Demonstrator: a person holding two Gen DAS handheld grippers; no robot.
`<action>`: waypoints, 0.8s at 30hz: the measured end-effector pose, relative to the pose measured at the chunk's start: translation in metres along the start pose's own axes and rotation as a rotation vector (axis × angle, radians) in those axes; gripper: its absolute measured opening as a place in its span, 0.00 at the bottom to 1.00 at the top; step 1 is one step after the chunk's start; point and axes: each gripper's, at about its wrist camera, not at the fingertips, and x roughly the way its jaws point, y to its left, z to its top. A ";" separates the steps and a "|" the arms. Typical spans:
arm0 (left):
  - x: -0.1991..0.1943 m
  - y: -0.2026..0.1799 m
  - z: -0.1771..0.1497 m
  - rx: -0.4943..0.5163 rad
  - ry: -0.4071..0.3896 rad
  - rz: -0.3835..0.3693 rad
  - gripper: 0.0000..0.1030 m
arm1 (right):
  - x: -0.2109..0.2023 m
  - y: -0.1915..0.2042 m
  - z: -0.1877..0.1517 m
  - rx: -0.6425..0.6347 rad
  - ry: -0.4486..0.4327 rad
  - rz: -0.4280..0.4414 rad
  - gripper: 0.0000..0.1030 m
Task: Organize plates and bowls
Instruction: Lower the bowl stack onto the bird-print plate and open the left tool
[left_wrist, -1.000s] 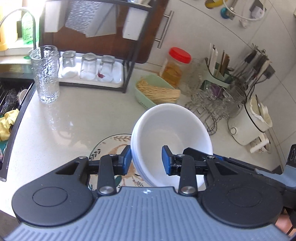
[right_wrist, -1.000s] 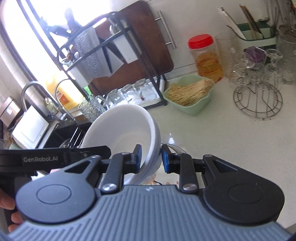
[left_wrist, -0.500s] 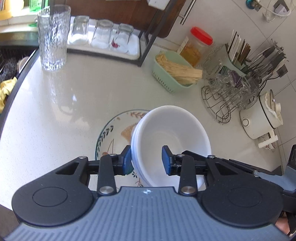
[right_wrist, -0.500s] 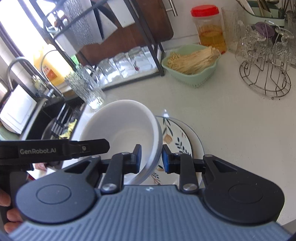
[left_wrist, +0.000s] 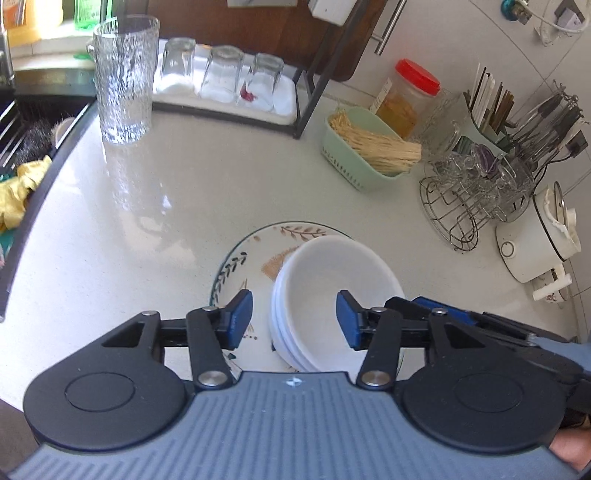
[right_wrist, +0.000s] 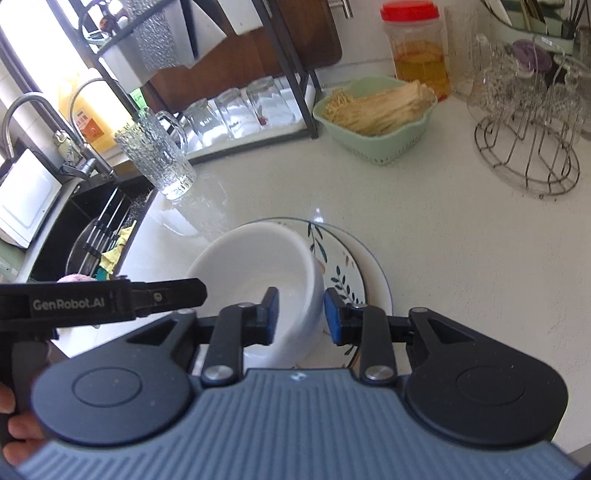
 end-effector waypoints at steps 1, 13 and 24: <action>-0.004 0.000 0.001 0.003 -0.002 -0.005 0.55 | -0.003 0.001 0.001 -0.002 -0.012 0.004 0.39; -0.088 -0.015 0.012 0.124 -0.124 -0.038 0.55 | -0.058 0.019 0.013 0.022 -0.149 -0.035 0.38; -0.176 -0.037 -0.007 0.225 -0.242 -0.058 0.56 | -0.132 0.054 -0.004 -0.030 -0.364 -0.065 0.38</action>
